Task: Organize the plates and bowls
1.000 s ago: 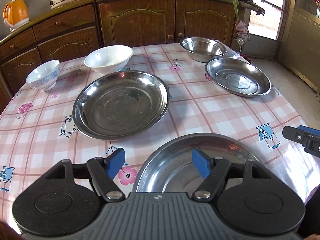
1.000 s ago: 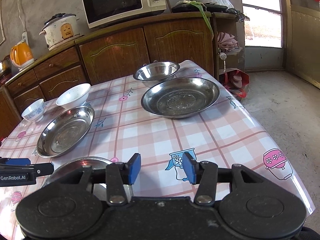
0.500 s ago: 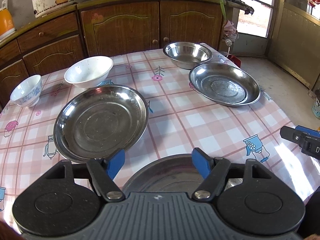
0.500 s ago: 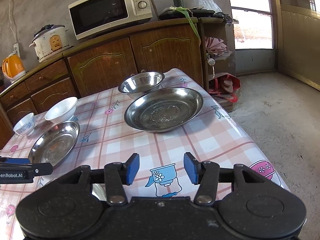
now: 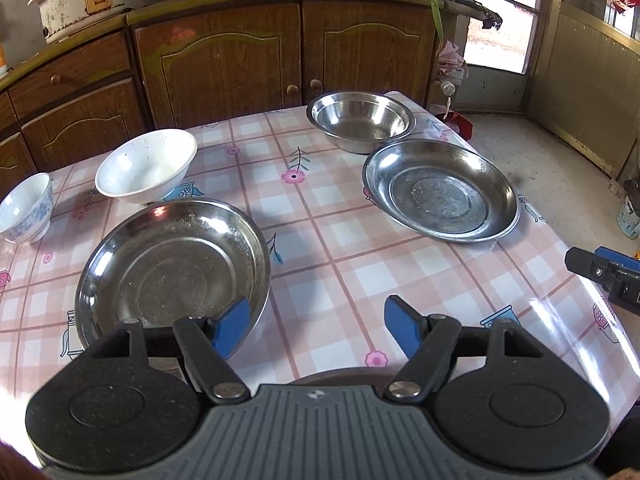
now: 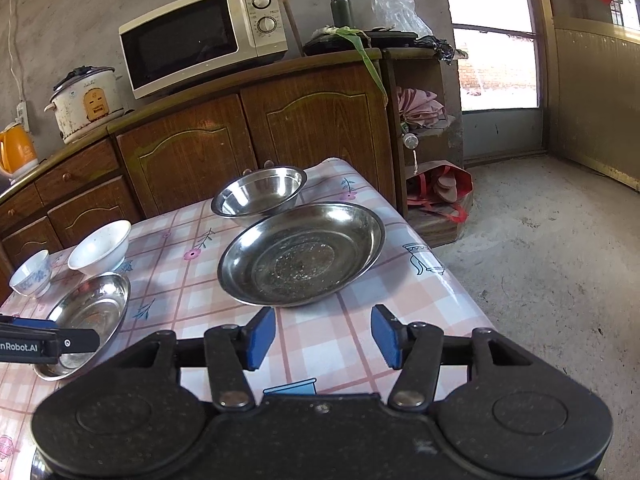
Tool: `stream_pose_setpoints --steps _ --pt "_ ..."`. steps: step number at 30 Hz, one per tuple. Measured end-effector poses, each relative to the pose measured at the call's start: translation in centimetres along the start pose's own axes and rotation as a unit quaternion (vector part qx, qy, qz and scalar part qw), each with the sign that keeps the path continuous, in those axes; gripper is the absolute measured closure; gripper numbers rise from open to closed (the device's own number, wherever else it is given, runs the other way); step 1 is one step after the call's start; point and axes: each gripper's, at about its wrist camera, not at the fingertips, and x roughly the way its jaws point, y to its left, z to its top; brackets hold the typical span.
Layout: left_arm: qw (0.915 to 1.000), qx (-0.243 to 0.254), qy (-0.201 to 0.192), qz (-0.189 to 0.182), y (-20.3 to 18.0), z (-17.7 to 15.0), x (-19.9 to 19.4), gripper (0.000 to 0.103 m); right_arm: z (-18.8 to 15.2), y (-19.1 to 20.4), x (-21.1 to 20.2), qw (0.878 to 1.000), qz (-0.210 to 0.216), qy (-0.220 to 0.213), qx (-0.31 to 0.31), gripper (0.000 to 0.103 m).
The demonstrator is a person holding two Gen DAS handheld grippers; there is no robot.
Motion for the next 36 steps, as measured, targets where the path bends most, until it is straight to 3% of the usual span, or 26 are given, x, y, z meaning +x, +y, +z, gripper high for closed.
stream_pose_setpoints --steps 9,16,24,26,36 --pt "0.9992 -0.023 0.021 -0.024 -0.4 3.1 3.6 0.027 2.7 -2.3 3.8 1.0 -0.011 -0.009 0.006 0.029" --pt "0.9991 -0.021 0.027 -0.025 -1.4 5.5 6.8 0.027 4.7 -4.5 8.4 0.999 -0.009 0.007 0.037 0.028" --pt "0.9985 -0.026 0.042 -0.023 -2.2 7.5 11.2 0.025 4.8 -5.3 13.3 0.999 -0.013 0.038 0.028 0.028" --pt "0.9981 -0.035 0.044 -0.026 -2.3 8.0 12.3 0.02 4.8 -5.4 13.9 0.999 -0.013 0.042 0.028 0.028" --pt "0.9965 -0.057 0.057 -0.025 -3.3 8.9 16.9 0.02 4.8 -6.4 16.5 0.997 -0.013 0.053 0.051 0.028"
